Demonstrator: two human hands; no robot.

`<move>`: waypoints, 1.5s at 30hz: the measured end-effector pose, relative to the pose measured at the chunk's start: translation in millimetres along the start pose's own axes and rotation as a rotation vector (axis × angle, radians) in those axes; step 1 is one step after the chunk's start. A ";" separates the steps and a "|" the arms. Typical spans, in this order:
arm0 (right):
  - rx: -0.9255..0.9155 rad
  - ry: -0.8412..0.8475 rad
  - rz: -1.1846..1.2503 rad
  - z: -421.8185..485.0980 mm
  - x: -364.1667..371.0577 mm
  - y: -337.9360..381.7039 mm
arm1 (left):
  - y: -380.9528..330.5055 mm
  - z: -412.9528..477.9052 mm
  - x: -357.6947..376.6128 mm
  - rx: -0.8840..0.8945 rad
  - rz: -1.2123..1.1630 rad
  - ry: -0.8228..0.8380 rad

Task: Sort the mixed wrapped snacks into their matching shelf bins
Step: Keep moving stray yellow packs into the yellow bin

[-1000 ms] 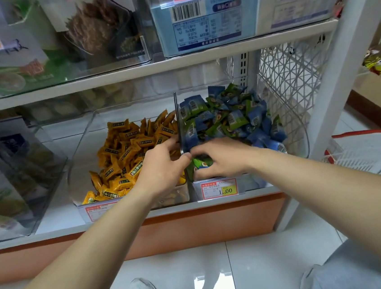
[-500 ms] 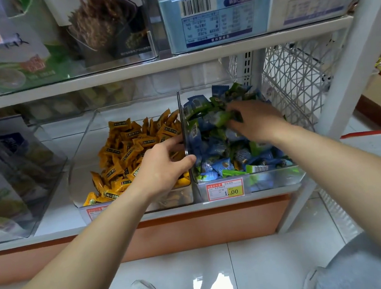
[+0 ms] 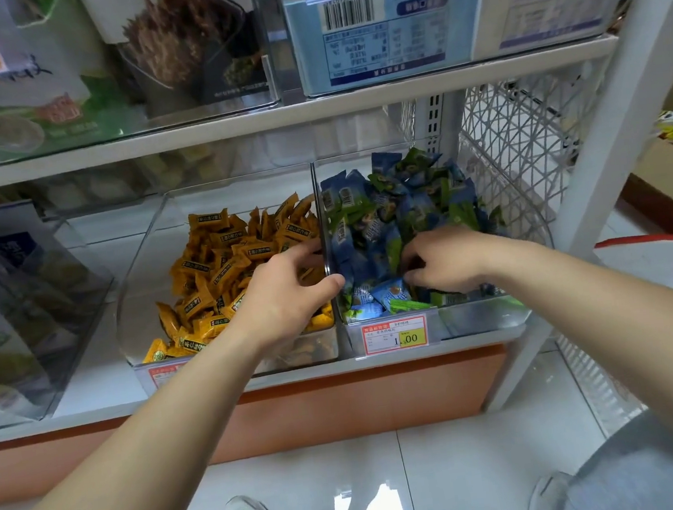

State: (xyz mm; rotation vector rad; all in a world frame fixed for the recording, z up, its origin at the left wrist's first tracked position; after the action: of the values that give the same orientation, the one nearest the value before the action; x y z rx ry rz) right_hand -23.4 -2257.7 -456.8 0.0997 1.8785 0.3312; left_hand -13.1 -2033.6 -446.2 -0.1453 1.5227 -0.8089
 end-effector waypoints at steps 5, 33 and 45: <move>-0.065 0.133 0.137 5.8 12.0 1.6 | -0.3 -0.5 1.3 -0.010 -0.005 -0.006; -0.323 -0.475 1.030 -23.7 -38.8 19.0 | -33.1 2.3 -25.6 0.170 0.148 -0.394; -0.132 0.025 0.150 11.6 -1.7 -2.9 | 1.5 -1.3 -5.0 -0.034 0.168 -0.097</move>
State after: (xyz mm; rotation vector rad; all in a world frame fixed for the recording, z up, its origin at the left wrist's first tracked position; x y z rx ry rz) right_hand -11.7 -2258.8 -459.4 0.1472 1.8724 0.5607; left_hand -12.9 -2029.2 -443.0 -0.0793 1.4363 -0.6338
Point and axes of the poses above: each hand's wrist, its own z-axis towards the middle knuckle, its own x-axis out of the palm, y = z × x, the point moved 3 cm from there along z, towards the middle knuckle, and after that the axes turned 9 degrees about z, right-handed, at the moved point
